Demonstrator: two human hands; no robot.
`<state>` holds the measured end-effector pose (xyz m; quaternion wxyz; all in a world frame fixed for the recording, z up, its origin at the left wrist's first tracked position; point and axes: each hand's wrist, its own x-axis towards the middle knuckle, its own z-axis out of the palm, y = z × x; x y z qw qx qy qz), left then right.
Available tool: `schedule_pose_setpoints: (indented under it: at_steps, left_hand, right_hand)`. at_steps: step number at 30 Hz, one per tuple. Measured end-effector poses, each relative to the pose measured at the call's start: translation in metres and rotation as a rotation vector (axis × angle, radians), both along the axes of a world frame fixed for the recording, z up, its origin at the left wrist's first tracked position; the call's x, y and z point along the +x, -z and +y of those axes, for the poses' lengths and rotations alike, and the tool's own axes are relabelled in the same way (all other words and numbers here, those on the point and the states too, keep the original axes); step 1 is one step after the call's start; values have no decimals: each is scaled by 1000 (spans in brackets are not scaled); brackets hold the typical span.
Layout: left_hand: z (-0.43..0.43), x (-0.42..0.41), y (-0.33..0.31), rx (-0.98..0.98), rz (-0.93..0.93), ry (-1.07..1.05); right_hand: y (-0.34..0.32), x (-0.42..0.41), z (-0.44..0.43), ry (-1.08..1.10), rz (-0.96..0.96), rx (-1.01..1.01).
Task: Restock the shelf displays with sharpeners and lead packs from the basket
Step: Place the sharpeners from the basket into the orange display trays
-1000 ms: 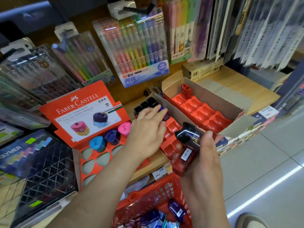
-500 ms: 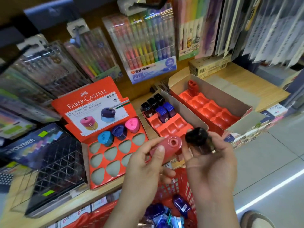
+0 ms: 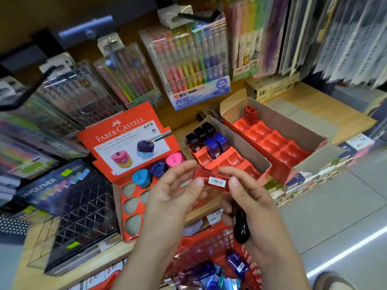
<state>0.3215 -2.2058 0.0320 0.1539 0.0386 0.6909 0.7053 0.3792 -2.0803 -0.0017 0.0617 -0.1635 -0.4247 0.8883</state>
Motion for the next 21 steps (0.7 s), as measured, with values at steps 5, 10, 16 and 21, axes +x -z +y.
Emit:
schedule_pose_setpoints:
  at_steps: [5, 10, 16, 21]
  left_hand:
    - [-1, -9, -3, -51, -47, -12]
    - [28, -26, -6, -129, 82, -104]
    - [70, -45, 17, -433, 291, -11]
    - [79, -52, 37, -670, 437, 63]
  right_hand:
    - [0, 0, 2, 49, -53, 68]
    - [3, 0, 11, 420, -201, -135]
    - [9, -1, 23, 624, -194, -260]
    - [11, -2, 18, 625, -153, -262]
